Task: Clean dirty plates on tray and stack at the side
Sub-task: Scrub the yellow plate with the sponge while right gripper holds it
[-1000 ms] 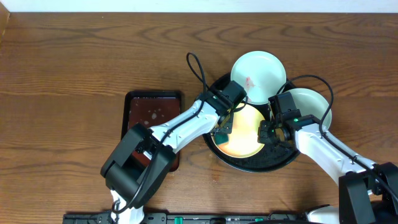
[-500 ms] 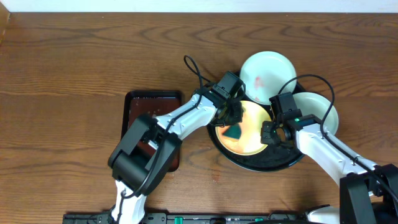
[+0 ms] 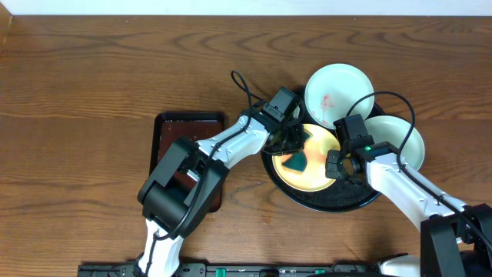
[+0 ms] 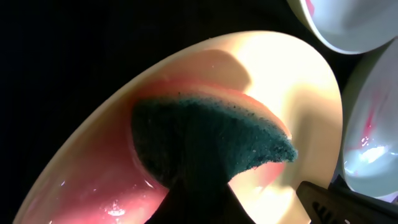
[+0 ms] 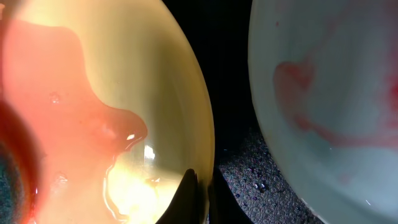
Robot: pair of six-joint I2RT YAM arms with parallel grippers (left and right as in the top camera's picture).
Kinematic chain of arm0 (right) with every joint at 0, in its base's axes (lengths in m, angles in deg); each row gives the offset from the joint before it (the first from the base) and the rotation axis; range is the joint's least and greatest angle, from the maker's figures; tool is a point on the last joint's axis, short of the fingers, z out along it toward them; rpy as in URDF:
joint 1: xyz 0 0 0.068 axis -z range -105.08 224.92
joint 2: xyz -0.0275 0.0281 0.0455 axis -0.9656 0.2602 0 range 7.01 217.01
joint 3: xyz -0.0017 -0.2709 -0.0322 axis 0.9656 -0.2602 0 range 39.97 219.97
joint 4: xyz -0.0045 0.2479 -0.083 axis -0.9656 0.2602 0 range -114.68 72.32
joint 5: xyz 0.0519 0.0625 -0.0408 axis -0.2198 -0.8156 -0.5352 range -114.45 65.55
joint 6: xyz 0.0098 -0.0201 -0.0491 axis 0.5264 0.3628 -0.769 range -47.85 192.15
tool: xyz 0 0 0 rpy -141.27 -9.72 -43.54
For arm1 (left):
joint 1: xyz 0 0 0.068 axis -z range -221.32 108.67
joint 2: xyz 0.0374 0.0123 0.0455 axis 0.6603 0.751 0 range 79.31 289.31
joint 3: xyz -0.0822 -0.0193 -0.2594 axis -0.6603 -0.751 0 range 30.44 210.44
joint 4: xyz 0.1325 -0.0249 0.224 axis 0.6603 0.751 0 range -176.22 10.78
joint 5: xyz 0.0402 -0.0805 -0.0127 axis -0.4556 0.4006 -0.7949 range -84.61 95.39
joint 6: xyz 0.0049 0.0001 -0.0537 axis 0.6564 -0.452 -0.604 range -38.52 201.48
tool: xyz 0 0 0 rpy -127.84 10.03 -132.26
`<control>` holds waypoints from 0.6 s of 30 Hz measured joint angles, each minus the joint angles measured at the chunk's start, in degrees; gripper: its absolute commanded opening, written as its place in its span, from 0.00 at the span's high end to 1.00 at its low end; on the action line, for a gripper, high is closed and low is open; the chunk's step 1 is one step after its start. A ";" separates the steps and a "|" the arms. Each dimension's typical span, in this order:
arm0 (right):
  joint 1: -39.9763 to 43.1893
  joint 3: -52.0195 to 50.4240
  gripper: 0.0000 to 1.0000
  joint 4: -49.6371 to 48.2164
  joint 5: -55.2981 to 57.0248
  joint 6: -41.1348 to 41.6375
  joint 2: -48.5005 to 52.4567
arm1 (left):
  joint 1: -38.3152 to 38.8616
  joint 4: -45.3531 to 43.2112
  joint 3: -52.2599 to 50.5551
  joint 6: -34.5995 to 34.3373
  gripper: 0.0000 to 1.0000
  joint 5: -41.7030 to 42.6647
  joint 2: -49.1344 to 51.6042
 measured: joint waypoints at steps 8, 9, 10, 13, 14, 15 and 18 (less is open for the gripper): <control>0.00 0.00 0.99 -0.15 1.09 -0.13 0.00 | 3.26 -1.40 0.00 0.46 0.92 0.07 0.13; 0.02 0.00 0.99 -0.20 1.40 -0.24 0.00 | 4.28 -1.62 0.00 0.52 0.92 0.11 0.17; 0.02 0.00 0.99 -0.20 1.77 -0.31 0.00 | 5.14 -1.75 0.00 0.66 0.92 0.15 0.17; 0.04 -0.07 0.99 0.00 2.62 -0.85 0.00 | 6.86 -1.57 0.00 1.11 0.92 0.24 0.17; 0.13 -0.07 0.99 0.04 2.73 -1.11 0.00 | 6.97 -1.36 0.00 1.18 0.92 0.24 0.17; 0.24 -0.07 0.99 0.02 2.71 -1.20 0.00 | 6.97 -1.16 0.02 1.27 0.92 0.22 0.17; 0.35 -0.07 0.99 0.04 2.43 -1.49 0.00 | 6.93 1.05 0.70 1.49 0.92 -0.70 0.17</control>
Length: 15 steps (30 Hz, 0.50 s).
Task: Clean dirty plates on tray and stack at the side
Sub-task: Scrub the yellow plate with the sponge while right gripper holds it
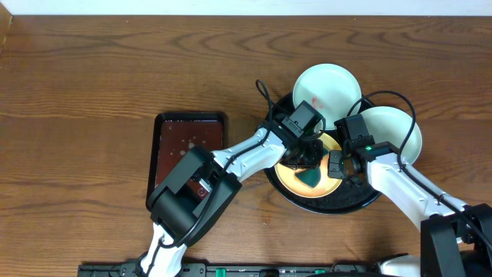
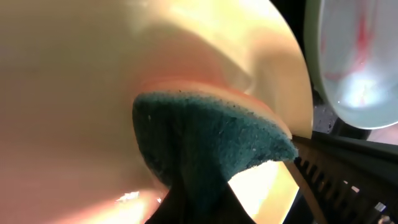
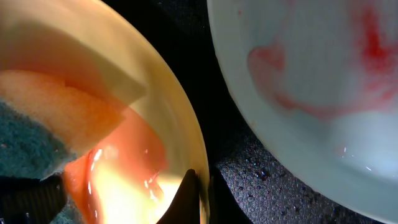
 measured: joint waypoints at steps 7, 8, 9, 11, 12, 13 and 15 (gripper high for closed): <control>-0.11 -0.02 0.99 0.07 -4.72 -0.07 0.00 | -1.92 11.69 3.50 0.33 0.92 -3.26 -0.02; -0.26 -0.02 0.99 0.00 -5.46 -0.07 0.00 | -2.40 14.08 4.26 0.42 0.92 -3.82 -0.02; -0.46 -0.02 0.99 -0.02 -5.90 -0.07 0.00 | -2.97 17.05 5.35 0.46 0.92 -4.96 -0.02; -0.61 -0.02 0.99 0.00 -6.27 -0.07 0.00 | -4.07 22.34 7.39 0.76 0.92 -8.81 -0.02; -0.61 -0.02 0.99 0.00 -6.43 -0.07 0.00 | -4.72 24.72 8.24 0.96 0.92 -11.02 0.07; -0.61 -0.02 0.99 -0.02 -6.51 -0.07 0.00 | -5.38 27.04 9.20 1.07 0.92 -13.16 0.31; -0.61 -0.02 0.99 0.00 -6.80 -0.04 0.00 | -6.23 30.91 11.78 1.29 0.92 -16.65 1.03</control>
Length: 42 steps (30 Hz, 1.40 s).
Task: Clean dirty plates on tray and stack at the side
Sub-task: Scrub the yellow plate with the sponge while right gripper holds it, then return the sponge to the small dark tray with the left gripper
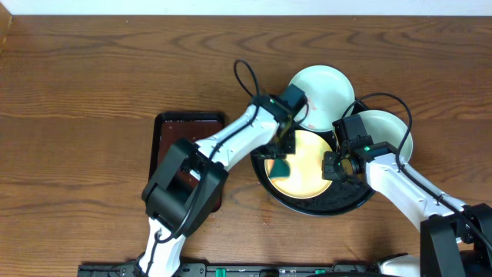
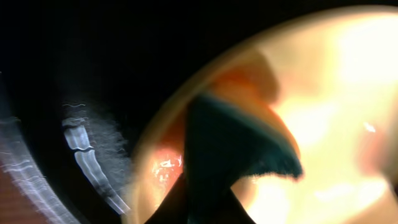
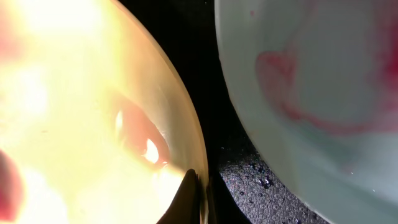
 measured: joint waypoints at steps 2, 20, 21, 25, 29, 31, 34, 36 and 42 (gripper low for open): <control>-0.04 0.00 0.99 -0.22 -0.76 0.00 0.00 | 0.13 2.64 1.97 0.17 0.92 -1.75 0.83; -0.04 0.00 0.99 -0.35 -1.42 -0.02 0.02 | 1.18 6.71 9.29 0.20 0.92 -5.53 1.57; -0.04 0.00 0.99 -0.35 -1.42 -0.02 0.02 | 1.77 5.57 9.22 0.15 0.92 -4.66 1.57; -0.04 0.00 0.99 -0.37 -1.40 -0.02 0.02 | 4.28 2.29 7.93 -0.50 0.92 -2.54 1.44; -0.04 0.00 0.99 -0.37 -1.40 -0.02 0.04 | 6.32 -1.86 3.98 -2.03 0.92 -1.40 1.40; -0.04 0.00 0.99 -0.37 -1.40 -0.02 0.04 | 6.45 -4.74 1.22 -2.89 0.92 -1.09 1.40; -0.04 0.00 0.99 -0.37 -1.38 -0.02 0.04 | 6.03 -9.33 -2.45 -3.30 0.92 0.09 -0.35; -0.04 0.00 0.99 -0.39 -1.40 -0.02 0.04 | 5.64 -11.56 -4.59 -3.19 0.92 0.79 -1.40; -0.04 0.00 0.99 -0.35 -1.40 -0.02 0.04 | 4.31 -9.35 -6.27 -2.47 0.92 -2.25 -2.67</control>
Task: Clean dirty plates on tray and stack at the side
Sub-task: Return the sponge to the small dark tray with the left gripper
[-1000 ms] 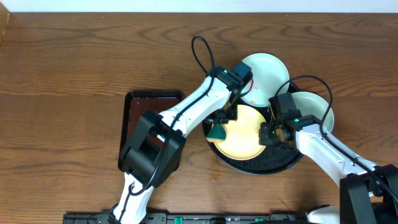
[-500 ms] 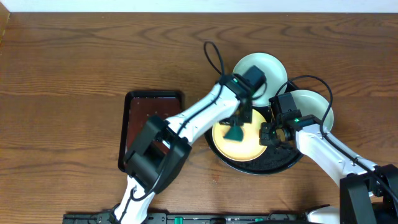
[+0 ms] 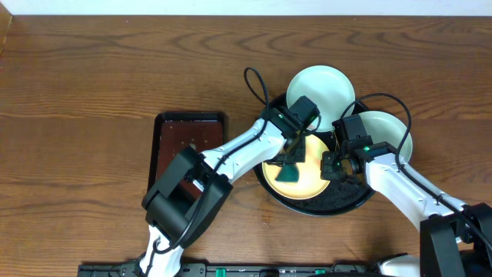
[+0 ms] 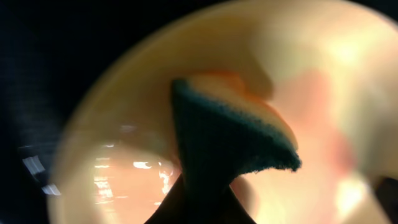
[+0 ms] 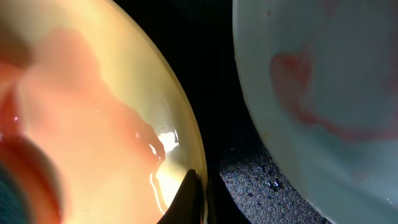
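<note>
A yellow plate [image 3: 307, 165] smeared with red liquid lies in the round black tray [image 3: 338, 201]. My left gripper [image 3: 290, 163] is shut on a green and orange sponge [image 4: 230, 140] pressed on the plate's middle. My right gripper [image 3: 330, 165] is shut on the plate's right rim [image 5: 189, 155], one finger inside and one outside. Two pale green plates with red stains lean on the tray: one at the back [image 3: 319, 86], one at the right [image 3: 388, 131], which fills the right wrist view [image 5: 323, 93].
A dark red rectangular tray [image 3: 184, 150] holding wet red residue lies to the left of the black tray, partly under my left arm. Bare wooden table [image 3: 92, 77] surrounds both.
My left gripper with the sponge moved from the plate's left edge to its middle. My right gripper kept its hold on the rim. The red film on the plate is spread differently.
The sponge sat on the plate's left half, then near its right side by my right gripper, then at the left edge, and now in the middle. My right gripper stayed shut on the rim throughout. The tray with its plates has shifted slightly left.
</note>
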Robot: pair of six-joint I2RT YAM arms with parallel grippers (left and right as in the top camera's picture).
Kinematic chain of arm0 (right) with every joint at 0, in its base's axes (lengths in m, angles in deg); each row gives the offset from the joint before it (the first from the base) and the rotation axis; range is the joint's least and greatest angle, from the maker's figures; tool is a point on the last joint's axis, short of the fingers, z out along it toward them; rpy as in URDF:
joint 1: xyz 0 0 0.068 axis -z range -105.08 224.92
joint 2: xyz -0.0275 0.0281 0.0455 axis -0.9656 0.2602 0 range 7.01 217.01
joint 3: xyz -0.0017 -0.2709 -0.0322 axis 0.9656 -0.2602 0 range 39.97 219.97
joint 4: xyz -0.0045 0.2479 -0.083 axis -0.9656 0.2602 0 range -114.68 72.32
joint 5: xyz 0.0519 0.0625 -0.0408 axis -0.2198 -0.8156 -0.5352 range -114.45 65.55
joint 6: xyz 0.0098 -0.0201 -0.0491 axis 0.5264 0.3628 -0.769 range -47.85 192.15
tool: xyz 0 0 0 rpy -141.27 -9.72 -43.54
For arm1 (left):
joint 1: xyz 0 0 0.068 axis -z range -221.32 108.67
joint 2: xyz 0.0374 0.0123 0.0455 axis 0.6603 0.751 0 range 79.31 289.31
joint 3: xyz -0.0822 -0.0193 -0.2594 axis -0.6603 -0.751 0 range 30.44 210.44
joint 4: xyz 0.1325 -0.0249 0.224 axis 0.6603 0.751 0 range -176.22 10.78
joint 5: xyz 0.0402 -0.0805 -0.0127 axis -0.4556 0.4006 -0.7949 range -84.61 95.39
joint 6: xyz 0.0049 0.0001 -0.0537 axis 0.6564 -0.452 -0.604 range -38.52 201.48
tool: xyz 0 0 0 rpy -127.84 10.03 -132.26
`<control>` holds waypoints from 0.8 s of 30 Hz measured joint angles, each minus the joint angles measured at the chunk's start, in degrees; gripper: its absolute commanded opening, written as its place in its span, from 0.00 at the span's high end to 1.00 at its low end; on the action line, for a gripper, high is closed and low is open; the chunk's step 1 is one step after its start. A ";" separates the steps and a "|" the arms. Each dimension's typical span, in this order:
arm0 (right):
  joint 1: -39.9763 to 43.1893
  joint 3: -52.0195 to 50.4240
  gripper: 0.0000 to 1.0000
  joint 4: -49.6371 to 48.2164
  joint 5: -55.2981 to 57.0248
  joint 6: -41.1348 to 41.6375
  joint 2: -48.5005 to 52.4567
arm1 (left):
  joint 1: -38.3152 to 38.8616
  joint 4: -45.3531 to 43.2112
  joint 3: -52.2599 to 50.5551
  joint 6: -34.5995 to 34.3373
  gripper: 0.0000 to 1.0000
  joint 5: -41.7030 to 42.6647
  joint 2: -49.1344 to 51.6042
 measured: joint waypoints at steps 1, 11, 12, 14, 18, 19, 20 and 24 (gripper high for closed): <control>0.00 0.00 0.99 0.00 0.00 0.00 0.00 | -0.28 0.90 0.09 0.09 0.92 -1.03 0.00; -0.11 0.00 0.99 -0.63 -2.54 0.00 0.02 | -1.36 11.13 5.01 2.34 0.92 -10.62 1.51; -0.11 0.00 0.99 -0.68 -2.71 0.00 0.02 | -1.36 12.33 5.84 2.51 0.92 -10.82 1.66; -0.11 0.00 0.99 -0.61 -2.78 0.02 0.02 | -1.40 14.88 7.85 2.67 0.92 -11.10 1.75; -0.04 -0.07 0.99 0.33 -1.81 0.00 0.02 | -2.56 19.06 12.22 2.69 0.92 -11.13 1.60; -0.04 -0.07 0.99 0.33 -1.57 0.00 0.02 | -3.06 19.69 12.83 2.69 0.92 -10.99 1.29; -0.04 -0.07 0.99 0.33 -1.42 0.00 0.02 | -3.56 20.46 13.07 2.71 0.92 -10.84 0.66; -0.04 -0.11 0.99 -0.09 -1.16 -0.13 0.02 | -6.19 25.44 13.11 4.02 0.92 -10.43 -5.35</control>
